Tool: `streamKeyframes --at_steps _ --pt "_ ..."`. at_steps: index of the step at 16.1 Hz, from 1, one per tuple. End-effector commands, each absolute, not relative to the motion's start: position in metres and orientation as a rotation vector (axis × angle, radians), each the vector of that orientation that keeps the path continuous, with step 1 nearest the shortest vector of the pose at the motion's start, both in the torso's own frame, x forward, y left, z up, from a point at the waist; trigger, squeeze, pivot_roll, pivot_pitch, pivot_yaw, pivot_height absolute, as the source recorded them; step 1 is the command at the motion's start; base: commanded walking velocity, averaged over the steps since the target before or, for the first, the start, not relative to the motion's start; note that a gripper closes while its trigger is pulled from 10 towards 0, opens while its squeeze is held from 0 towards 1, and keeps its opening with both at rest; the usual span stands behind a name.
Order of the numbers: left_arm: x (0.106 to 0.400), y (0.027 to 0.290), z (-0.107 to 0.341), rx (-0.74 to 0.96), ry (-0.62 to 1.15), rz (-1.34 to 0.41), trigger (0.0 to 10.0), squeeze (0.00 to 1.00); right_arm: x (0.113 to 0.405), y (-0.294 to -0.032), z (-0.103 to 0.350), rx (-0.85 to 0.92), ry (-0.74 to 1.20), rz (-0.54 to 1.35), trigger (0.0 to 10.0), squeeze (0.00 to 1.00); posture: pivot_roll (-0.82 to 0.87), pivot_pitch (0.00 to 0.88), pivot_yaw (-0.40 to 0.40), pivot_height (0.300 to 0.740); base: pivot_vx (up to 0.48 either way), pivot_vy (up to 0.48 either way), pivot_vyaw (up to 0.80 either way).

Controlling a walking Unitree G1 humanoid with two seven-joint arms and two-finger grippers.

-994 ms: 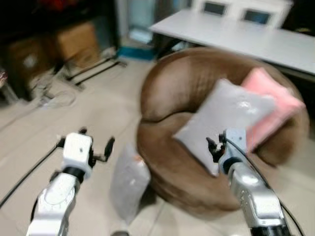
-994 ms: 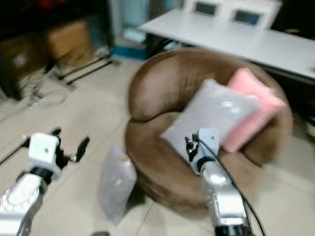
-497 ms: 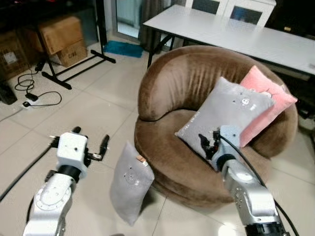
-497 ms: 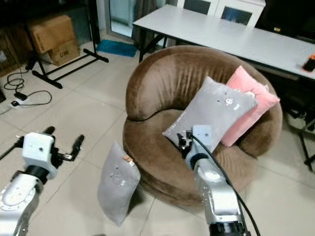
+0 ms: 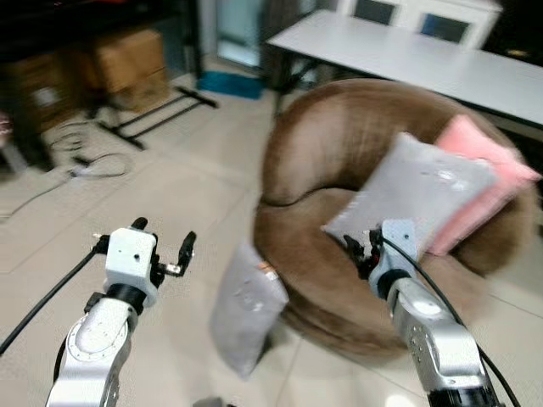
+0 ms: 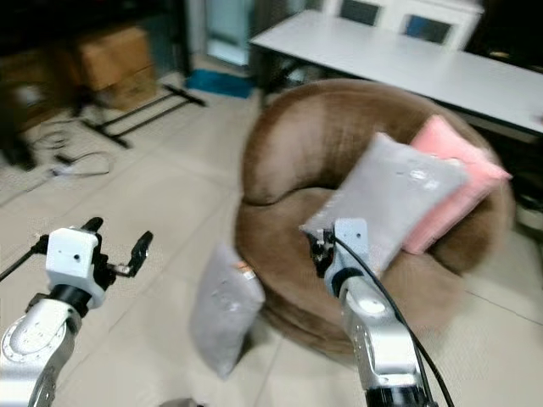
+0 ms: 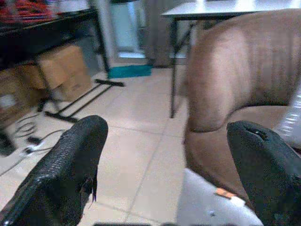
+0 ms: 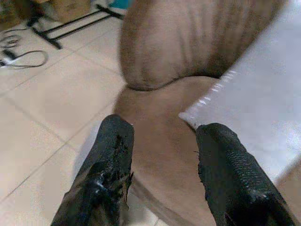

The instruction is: Move the pillow to the sofa from floor

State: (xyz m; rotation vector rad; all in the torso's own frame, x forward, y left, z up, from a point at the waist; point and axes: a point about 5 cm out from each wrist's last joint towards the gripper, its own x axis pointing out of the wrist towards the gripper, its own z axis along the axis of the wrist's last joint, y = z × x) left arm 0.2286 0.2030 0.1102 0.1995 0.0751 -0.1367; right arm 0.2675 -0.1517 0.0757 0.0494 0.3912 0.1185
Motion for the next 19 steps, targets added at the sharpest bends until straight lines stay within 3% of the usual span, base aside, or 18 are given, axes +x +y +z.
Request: streamKeyframes --at_steps 1,3,8,10,19 --pt "0.228 0.204 0.112 0.196 0.07 -0.137 10.0 0.0 0.271 -0.148 0.083 0.057 0.366 0.14 10.0 0.0 0.02 0.0 -0.069 0.74 0.274 0.0 0.8" --pt "0.227 0.206 0.111 0.202 0.075 -0.13 10.0 0.0 0.273 -0.152 0.083 0.095 0.358 0.082 10.0 0.0 0.02 0.0 -0.067 0.74 0.274 0.0 0.0" --pt "0.227 0.207 0.111 0.203 0.076 -0.126 10.0 0.0 0.273 -0.148 0.083 0.029 0.357 0.137 10.0 0.0 0.02 0.0 -0.067 0.74 0.277 0.0 0.0" --pt "0.228 0.207 0.112 0.206 0.075 -0.125 10.0 0.0 0.275 -0.147 0.084 0.02 0.352 0.147 10.0 0.0 0.02 0.0 -0.069 0.74 0.279 0.0 0.8" --pt "0.231 0.207 0.112 0.223 0.076 -0.134 10.0 0.0 0.277 -0.163 0.077 0.016 0.363 0.044 10.0 0.0 0.02 0.0 -0.064 0.74 0.279 0.0 0.0"
